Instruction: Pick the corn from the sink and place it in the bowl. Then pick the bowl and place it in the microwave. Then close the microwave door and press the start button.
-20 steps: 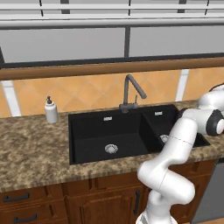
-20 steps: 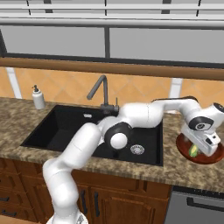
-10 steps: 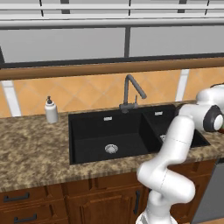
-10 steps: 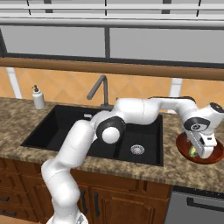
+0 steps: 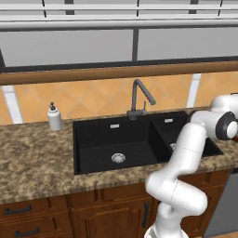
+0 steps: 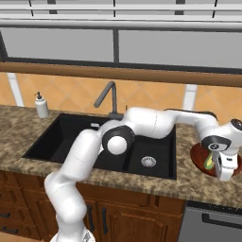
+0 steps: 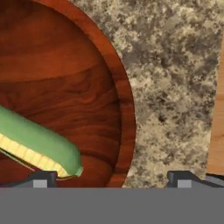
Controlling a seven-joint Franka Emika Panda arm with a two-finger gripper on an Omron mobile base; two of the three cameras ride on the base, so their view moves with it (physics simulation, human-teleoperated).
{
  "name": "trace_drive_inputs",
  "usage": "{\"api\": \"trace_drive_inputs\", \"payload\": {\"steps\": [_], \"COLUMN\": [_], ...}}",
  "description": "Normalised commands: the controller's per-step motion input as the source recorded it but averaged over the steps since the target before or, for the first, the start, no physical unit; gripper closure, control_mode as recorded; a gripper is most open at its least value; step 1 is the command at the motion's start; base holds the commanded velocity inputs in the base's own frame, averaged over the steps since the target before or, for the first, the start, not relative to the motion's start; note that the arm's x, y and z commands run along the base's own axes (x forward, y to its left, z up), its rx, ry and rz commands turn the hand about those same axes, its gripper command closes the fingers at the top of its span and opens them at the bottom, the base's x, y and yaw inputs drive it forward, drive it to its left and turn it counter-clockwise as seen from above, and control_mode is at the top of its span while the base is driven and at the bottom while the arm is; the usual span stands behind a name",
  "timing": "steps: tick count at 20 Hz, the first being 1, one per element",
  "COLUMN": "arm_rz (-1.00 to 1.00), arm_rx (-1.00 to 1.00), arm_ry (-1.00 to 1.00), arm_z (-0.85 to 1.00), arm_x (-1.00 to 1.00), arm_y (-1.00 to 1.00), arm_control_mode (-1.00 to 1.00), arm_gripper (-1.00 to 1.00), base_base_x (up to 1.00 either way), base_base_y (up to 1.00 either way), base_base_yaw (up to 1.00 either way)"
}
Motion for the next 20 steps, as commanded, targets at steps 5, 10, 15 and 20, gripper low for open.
{"api": "trace_drive_inputs", "payload": {"steps": [5, 10, 15, 20], "arm_rz": [-0.12, -0.05, -0.03, -0.02], "arm_rx": [0.04, 0.06, 0.02, 0.01], "arm_ry": [0.00, 0.00, 0.00, 0.00], "arm_z": [-0.03, -0.23, -0.28, -0.19], "arm_x": [-0.01, 0.00, 0.02, 0.04], "arm_y": [-0.27, -0.08, 0.00, 0.05], "arm_control_mode": [-1.00, -1.00, -1.00, -1.00], "arm_gripper": [-1.00, -1.00, -1.00, -1.00], "base_base_x": [0.00, 0.00, 0.00, 0.00], "base_base_y": [0.00, 0.00, 0.00, 0.00], "base_base_yaw": [0.00, 0.00, 0.00, 0.00]}}
